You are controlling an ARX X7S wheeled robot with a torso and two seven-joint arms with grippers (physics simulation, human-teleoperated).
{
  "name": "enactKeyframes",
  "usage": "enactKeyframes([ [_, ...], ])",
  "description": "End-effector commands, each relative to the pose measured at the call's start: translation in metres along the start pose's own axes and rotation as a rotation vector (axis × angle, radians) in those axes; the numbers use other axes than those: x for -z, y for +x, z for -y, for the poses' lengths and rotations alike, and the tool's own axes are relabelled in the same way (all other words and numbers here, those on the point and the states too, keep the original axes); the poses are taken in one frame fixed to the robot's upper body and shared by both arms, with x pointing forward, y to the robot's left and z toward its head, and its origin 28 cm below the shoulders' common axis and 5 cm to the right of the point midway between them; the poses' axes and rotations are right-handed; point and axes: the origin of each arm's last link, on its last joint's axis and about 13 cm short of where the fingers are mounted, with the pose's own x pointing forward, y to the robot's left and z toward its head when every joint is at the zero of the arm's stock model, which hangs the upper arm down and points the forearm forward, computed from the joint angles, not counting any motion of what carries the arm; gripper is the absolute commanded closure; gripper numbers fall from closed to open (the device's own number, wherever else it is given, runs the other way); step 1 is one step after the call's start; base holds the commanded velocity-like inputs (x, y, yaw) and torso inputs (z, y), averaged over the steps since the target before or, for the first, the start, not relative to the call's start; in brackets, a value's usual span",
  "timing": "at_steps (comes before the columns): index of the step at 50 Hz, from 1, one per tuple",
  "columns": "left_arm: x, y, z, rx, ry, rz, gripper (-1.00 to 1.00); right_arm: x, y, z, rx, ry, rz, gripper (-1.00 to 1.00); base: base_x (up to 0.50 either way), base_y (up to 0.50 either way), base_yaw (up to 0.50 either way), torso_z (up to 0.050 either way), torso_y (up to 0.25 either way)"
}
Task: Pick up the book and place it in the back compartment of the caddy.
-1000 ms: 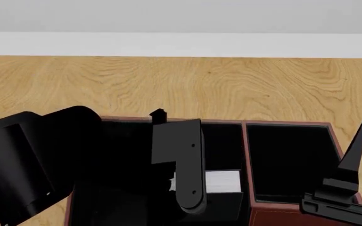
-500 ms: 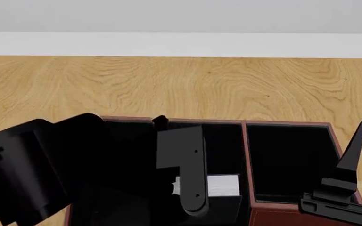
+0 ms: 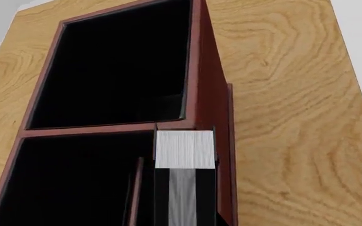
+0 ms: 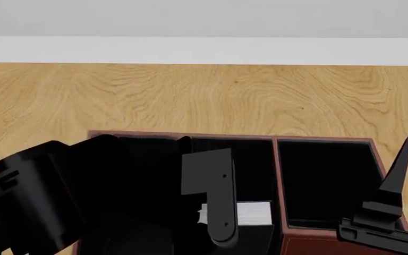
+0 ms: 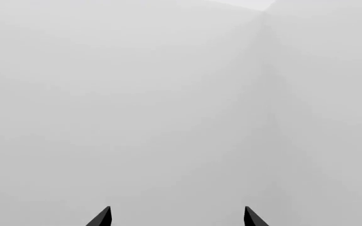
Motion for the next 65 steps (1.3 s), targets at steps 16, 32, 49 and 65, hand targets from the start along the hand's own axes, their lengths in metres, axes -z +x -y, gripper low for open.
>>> enactKeyframes([
  [16, 0.008, 0.012, -0.003, -0.023, -0.009, 0.007, 1.0, -0.001, 0.0, -0.001, -0.002, -0.004, -0.002, -1.0, 0.0, 0.0, 0.0, 0.0, 0.001],
  [32, 0.016, 0.023, -0.006, -0.019, -0.017, 0.004, 1.0, -0.001, 0.0, -0.001, -0.001, -0.01, -0.003, -1.0, 0.0, 0.0, 0.0, 0.001, 0.001],
  [49, 0.027, 0.036, -0.006, -0.007, -0.019, -0.006, 1.0, 0.003, 0.001, -0.002, -0.006, -0.015, -0.012, -1.0, 0.0, 0.0, 0.0, 0.0, 0.001],
  [65, 0.036, 0.047, -0.004, 0.0, -0.028, -0.015, 1.0, 0.003, 0.002, -0.002, -0.01, -0.019, -0.013, -1.0, 0.0, 0.0, 0.0, 0.001, 0.001],
])
